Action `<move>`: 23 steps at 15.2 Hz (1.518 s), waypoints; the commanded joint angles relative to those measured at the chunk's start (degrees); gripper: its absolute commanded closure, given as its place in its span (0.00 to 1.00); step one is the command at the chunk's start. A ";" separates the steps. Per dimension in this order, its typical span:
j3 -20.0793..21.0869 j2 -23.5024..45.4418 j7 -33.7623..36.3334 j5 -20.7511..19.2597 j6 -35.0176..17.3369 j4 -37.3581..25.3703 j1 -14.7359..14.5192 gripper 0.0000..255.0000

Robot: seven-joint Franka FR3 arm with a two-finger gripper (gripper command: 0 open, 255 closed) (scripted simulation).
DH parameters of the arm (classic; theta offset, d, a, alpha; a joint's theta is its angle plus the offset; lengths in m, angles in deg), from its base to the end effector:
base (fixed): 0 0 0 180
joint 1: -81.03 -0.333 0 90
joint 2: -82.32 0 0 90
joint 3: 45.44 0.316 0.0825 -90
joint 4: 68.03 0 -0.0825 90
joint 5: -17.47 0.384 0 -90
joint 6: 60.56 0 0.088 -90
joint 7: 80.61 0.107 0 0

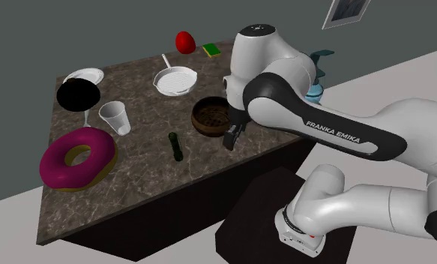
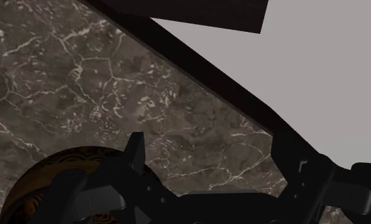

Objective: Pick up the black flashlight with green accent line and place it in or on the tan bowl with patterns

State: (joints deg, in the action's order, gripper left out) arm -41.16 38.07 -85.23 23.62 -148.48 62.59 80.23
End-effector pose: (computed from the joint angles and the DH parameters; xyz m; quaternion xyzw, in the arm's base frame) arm 0.3053 0.0474 0.6182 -0.9966 -0.0769 -0.0129 0.0275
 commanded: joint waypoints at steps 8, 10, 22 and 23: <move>5.61 13.49 4.93 0.19 -5.88 -9.64 -0.23 0.00; 7.18 17.50 6.47 -0.30 -7.03 -13.01 -0.17 0.00; 12.15 31.09 12.09 -3.86 -12.77 -22.12 -0.34 0.00; 12.17 31.07 12.08 -3.85 -13.54 -21.33 -0.35 0.00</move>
State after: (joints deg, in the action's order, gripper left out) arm -29.04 69.10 -73.18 19.77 -161.15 40.45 79.90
